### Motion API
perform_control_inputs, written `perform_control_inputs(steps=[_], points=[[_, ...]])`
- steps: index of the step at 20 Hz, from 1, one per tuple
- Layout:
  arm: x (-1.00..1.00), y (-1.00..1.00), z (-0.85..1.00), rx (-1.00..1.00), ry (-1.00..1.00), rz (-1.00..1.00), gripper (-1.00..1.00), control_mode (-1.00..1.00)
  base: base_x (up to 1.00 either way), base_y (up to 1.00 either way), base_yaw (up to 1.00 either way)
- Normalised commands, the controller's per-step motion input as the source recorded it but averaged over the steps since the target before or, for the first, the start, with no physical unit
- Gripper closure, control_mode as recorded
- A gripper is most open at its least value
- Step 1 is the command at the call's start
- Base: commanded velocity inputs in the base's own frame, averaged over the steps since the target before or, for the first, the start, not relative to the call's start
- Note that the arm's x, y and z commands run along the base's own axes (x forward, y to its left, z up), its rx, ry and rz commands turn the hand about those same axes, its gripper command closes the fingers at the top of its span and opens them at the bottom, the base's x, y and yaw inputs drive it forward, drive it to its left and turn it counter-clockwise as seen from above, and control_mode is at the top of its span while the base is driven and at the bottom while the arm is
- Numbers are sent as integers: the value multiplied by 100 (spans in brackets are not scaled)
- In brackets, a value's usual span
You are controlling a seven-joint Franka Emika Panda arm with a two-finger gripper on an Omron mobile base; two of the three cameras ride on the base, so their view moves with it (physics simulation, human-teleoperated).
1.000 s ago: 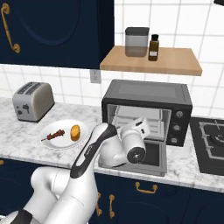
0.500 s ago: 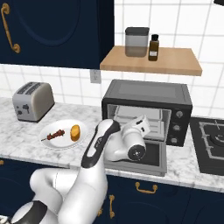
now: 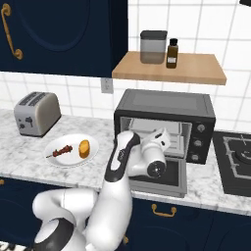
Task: Pick up the kebab skewer and baguette bread, and place them inside the toaster oven. Close the toaster oven door and start by setting the timer.
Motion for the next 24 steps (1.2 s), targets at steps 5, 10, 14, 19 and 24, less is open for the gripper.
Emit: perform_control_inputs(steps=[5, 10, 14, 19, 24], points=[[36, -1, -20, -1, -2, 0, -100, -100, 0, 0, 0], [35, -6, -9, -1, -1, 0, -100, -100, 0, 0, 0], [21, -3, -26, -2, 0, 0, -100, -100, 0, 0, 0], [33, -14, -5, 0, -2, 1, -100, -100, 0, 0, 0], [35, -11, -20, 0, 0, 1, -100, -100, 0, 0, 0]])
